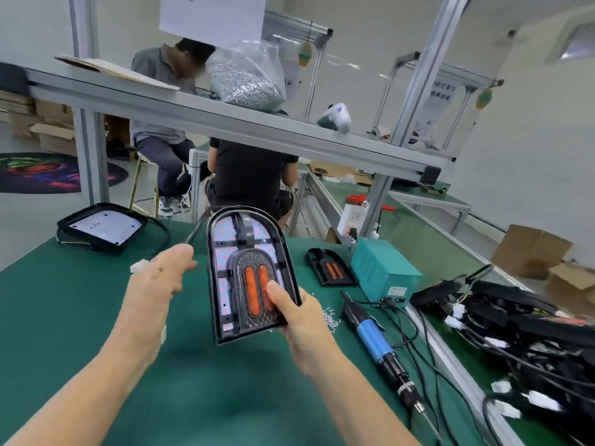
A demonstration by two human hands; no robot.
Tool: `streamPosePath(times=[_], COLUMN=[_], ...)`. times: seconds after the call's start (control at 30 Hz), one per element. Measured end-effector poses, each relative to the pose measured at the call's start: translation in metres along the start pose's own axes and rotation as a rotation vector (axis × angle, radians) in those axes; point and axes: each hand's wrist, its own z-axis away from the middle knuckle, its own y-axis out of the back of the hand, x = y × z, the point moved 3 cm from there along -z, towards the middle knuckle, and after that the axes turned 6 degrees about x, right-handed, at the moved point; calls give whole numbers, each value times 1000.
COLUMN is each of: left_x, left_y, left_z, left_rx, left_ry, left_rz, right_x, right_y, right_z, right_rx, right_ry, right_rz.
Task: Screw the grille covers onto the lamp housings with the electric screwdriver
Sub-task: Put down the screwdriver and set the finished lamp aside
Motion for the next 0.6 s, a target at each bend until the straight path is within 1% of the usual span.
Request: streamPosePath(times=[0.07, 0.1, 0.17, 0.23, 0.3, 0.37, 0.43, 0.5, 0.57, 0.6], left_x=[4, 6, 10, 19, 29, 40, 46, 52, 56, 58], left_y=[-25, -34, -47, -56, -65, -73, -81, -95, -112, -122], left_z=[4, 6, 6, 4, 4, 6, 9, 14, 21, 24], left_rx=[-121, -154, -110, -68, -113, -199, -315, -475, -621, -675], left_ry=[10, 33, 69, 50, 28, 42, 108, 179, 239, 259], left_rz=[71, 129, 227, 251, 237, 228, 238, 222, 210, 199], right_x=[-14, -19, -30, -40, -54, -68, -80, -85, -87, -88], right_y=[-7, -9, -9, -2, 12, 33, 55, 75, 87, 91], right_z=[5, 8, 14, 16, 18, 17, 17, 17, 20, 23], right_rx=[17, 22, 23, 50, 127, 244, 304, 312, 258, 204], right_ry=[73, 108, 168, 222, 270, 284, 249, 145, 38, 5], right_rz=[18, 29, 78, 132, 148, 92, 36, 23, -24, -105])
